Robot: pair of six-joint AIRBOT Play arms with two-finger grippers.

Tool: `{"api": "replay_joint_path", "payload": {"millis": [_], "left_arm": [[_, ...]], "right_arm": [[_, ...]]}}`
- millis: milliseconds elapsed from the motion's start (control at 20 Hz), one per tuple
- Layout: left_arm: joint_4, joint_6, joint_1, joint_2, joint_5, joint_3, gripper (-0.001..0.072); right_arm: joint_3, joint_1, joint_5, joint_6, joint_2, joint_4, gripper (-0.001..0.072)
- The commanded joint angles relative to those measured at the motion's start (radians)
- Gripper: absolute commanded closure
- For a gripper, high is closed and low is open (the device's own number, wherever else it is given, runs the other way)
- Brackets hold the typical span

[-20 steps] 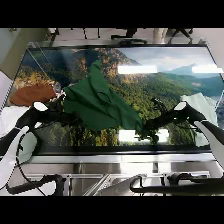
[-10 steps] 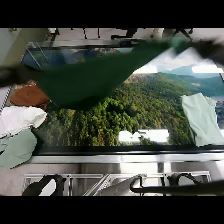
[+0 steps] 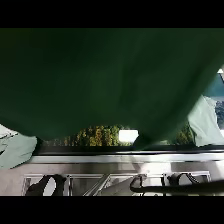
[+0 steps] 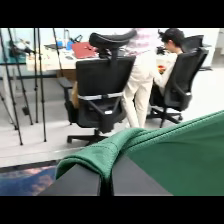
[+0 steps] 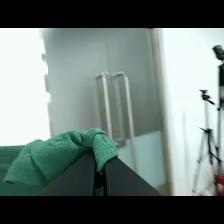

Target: Fold the shirts.

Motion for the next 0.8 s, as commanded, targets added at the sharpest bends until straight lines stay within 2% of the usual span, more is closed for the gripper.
{"api": "replay_joint_path", "payload": {"millis": [0, 100, 150, 300, 450, 600, 750], "left_arm": [[-0.069, 0.077, 0.012, -0.006, 0.039, -0.145, 0.0695], [-0.19, 0.121, -0.03, -0.09, 0.033, -0.227, 0.0695], [-0.185, 0.122, -0.076, -0.14, 0.034, -0.26, 0.0695], [-0.021, 0.12, -0.223, -0.317, 0.038, -0.341, 0.0695], [0.074, 0.117, -0.313, -0.5, 0.116, -0.408, 0.0695], [0.089, 0.117, -0.347, -0.69, 0.218, -0.433, 0.0695], [0.08, 0.117, -0.348, -0.827, 0.294, -0.433, 0.0694]], "right_arm": [[-0.003, -0.007, 0.034, -0.006, -0.01, -0.154, 0.0692], [-0.041, 0.002, 0.082, -0.006, -0.078, -0.159, 0.0692], [-0.074, 0.034, 0.082, -0.005, -0.117, -0.191, 0.0692], [-0.182, 0.246, 0.02, -0.006, -0.281, -0.398, 0.0692], [-0.22, 0.484, -0.203, -0.051, -0.5, -0.591, 0.0692], [-0.217, 0.606, -0.448, -0.075, -0.707, -0.599, 0.0692], [-0.205, 0.632, -0.539, -0.104, -0.823, -0.597, 0.0691]]}}
